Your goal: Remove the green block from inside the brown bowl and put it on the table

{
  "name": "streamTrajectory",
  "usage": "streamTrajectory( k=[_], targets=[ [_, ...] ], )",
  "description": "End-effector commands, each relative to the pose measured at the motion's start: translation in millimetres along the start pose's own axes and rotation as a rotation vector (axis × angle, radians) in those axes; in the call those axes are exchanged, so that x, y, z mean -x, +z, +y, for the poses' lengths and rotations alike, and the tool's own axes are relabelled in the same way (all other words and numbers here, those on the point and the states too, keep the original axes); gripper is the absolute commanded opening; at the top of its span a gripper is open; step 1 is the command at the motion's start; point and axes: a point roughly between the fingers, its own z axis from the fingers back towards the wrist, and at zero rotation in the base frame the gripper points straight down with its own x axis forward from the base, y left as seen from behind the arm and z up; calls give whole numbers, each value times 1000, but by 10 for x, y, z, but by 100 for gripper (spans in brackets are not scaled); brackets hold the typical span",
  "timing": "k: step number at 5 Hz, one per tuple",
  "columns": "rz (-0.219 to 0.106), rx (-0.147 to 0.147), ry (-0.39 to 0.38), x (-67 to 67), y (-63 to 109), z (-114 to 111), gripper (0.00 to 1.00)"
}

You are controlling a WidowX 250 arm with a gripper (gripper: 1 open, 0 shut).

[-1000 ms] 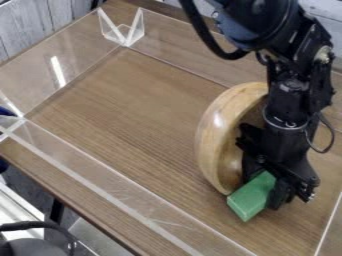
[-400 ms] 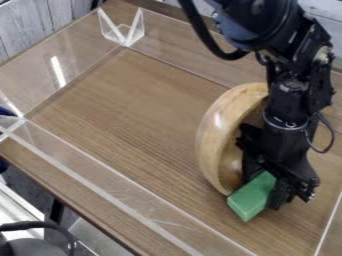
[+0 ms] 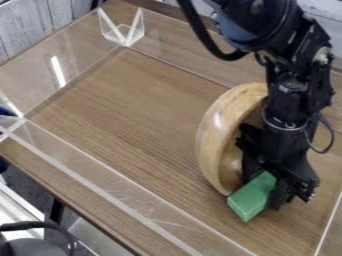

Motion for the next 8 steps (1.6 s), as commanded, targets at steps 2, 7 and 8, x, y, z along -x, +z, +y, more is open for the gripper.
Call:
streamTrajectory(
  k=[2, 7, 8],
  targets=[
    [-26, 0, 21, -14, 45, 49, 0],
    [-85, -8, 25, 14, 308, 77, 0],
    [-96, -9, 28, 17, 357, 84, 0]
  ],
)
